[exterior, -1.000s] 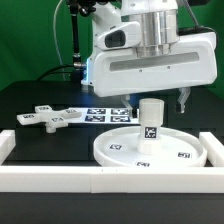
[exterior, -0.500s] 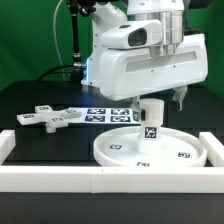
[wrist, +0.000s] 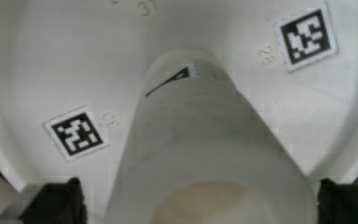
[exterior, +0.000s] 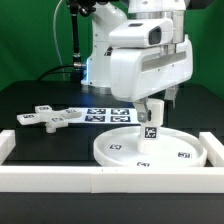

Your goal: Assemble round table

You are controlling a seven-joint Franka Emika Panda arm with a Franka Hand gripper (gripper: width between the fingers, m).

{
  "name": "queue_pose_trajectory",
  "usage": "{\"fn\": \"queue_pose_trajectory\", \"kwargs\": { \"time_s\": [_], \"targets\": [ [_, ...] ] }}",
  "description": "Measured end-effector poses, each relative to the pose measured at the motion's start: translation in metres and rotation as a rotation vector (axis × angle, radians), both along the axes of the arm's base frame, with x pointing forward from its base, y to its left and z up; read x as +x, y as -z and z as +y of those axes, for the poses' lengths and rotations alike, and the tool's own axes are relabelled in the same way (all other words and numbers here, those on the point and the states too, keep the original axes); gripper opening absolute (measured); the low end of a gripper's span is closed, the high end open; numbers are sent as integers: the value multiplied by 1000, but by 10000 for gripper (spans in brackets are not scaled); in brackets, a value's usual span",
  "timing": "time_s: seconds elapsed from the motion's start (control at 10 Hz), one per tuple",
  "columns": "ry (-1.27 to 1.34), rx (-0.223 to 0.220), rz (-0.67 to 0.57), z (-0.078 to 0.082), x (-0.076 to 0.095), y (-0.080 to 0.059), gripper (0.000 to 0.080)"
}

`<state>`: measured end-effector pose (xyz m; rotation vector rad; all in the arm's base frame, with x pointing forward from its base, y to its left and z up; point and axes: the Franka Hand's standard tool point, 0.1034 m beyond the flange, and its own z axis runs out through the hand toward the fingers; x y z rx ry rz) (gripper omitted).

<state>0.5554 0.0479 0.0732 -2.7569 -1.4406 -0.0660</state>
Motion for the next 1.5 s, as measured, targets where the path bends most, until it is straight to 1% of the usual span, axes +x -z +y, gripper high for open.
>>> {"fn": "queue_pose_trajectory", "kwargs": {
  "time_s": [0.3, 0.7, 0.8, 1.0, 1.1, 1.2, 1.3, 1.5],
  "targets": [
    [-231, -32, -9, 0, -1, 2, 649],
    [-499, -59, -13, -8, -1, 2, 649],
    [-548, -64, -13, -12, -1, 2, 649],
    [-580, -70, -13, -13, -1, 3, 649],
    [-573, -70, -12, -13, -1, 3, 518],
    [-573, -70, -12, -14, -1, 3, 518],
    [-573, -71, -11, -14, -1, 3, 407],
    [-561, -70, -11, -14, -1, 3, 407]
  ]
}}
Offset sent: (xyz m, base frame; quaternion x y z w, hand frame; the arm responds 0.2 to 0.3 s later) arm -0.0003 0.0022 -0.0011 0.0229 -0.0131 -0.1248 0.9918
